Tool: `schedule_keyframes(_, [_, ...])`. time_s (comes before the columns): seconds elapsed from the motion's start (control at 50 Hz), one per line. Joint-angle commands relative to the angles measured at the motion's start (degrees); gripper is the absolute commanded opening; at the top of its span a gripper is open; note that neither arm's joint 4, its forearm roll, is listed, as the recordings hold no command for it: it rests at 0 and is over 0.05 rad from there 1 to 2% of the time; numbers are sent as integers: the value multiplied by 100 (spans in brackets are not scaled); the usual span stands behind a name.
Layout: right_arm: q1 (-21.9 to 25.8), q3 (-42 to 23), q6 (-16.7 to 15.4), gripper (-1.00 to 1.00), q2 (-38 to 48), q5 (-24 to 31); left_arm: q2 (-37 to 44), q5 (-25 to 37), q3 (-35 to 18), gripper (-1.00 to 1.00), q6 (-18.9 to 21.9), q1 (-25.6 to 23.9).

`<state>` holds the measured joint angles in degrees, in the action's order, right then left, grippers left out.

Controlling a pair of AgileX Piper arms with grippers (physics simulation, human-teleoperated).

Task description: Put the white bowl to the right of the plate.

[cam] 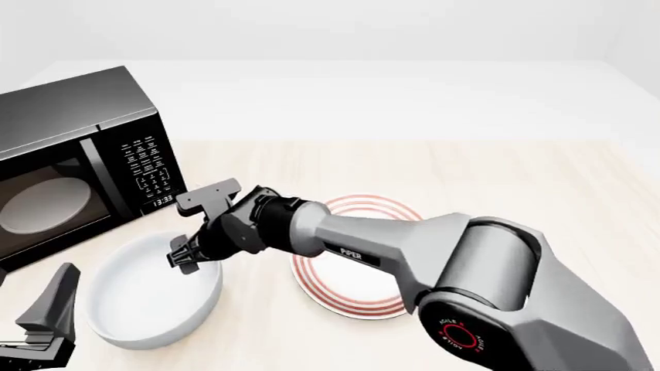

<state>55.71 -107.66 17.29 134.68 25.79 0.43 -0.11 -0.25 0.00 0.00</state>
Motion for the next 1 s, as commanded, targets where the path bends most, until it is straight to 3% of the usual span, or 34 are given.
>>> schedule_keyframes(0.02, [-12, 108, 203, 100, 55, -136, 0, 0, 0, 100, 0, 0])
schedule_keyframes(0.3, [53, 144, 243, 100, 155, -169, 0, 0, 0, 100, 0, 0])
schedule_keyframes(0.32, [70, 154, 242, -100, 161, -170, 0, 0, 0, 100, 0, 0])
schedule_keyframes(0.54, [105, 146, 224, -100, 118, -128, 0, 0, 0, 100, 0, 0])
schedule_keyframes(0.8, [-46, 126, -198, -100, -403, 196, 0, 0, 0, 100, 0, 0])
schedule_keyframes(1.0, [-124, 553, -288, -100, -905, 110, 0, 0, 0, 100, 0, 0])
